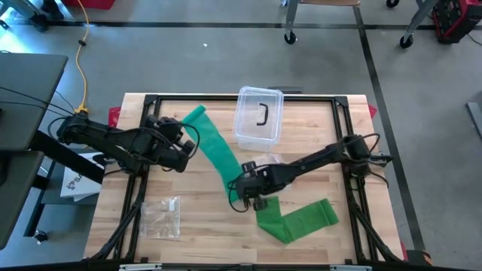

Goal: Roll bandage
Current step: Roll the blue bandage

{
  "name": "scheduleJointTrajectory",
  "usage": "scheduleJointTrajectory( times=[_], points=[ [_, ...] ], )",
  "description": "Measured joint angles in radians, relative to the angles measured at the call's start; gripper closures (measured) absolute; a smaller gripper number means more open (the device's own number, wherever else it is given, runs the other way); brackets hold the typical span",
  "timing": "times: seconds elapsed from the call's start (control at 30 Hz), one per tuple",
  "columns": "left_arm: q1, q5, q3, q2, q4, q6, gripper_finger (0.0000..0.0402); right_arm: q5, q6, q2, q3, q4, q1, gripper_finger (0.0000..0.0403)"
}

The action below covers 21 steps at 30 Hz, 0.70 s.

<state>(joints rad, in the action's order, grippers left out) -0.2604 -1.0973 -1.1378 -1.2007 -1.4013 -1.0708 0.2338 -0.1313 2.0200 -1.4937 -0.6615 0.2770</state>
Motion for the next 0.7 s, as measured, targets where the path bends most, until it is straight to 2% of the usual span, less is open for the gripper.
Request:
scheduleJointTrajectory(
  times=[0.13, 0.2, 0.33, 0.57, 0.7],
  points=[
    [0.0, -0.011, 0.0, 0.0, -0.149, -0.152, 0.0401, 0.028, 0.041, -0.006, 0.001, -0.069, 0.059, 0.0402],
    [0.003, -0.014, 0.004, 0.0, -0.169, -0.194, 0.0402, 0.046, 0.067, -0.006, 0.003, -0.098, 0.091, 0.0402],
    [0.033, -0.024, 0.063, 0.013, -0.166, -0.2, 0.0401, 0.163, 0.129, -0.013, 0.004, -0.163, 0.162, 0.0403],
    [0.092, 0.025, 0.266, 0.011, -0.103, -0.276, 0.0401, 0.374, 0.24, -0.098, 0.004, -0.237, 0.276, 0.0403],
    [0.09, 0.05, 0.353, 0.011, -0.013, -0.287, 0.0402, 0.417, 0.31, -0.164, 0.004, -0.287, 0.324, 0.0403]
  ],
)
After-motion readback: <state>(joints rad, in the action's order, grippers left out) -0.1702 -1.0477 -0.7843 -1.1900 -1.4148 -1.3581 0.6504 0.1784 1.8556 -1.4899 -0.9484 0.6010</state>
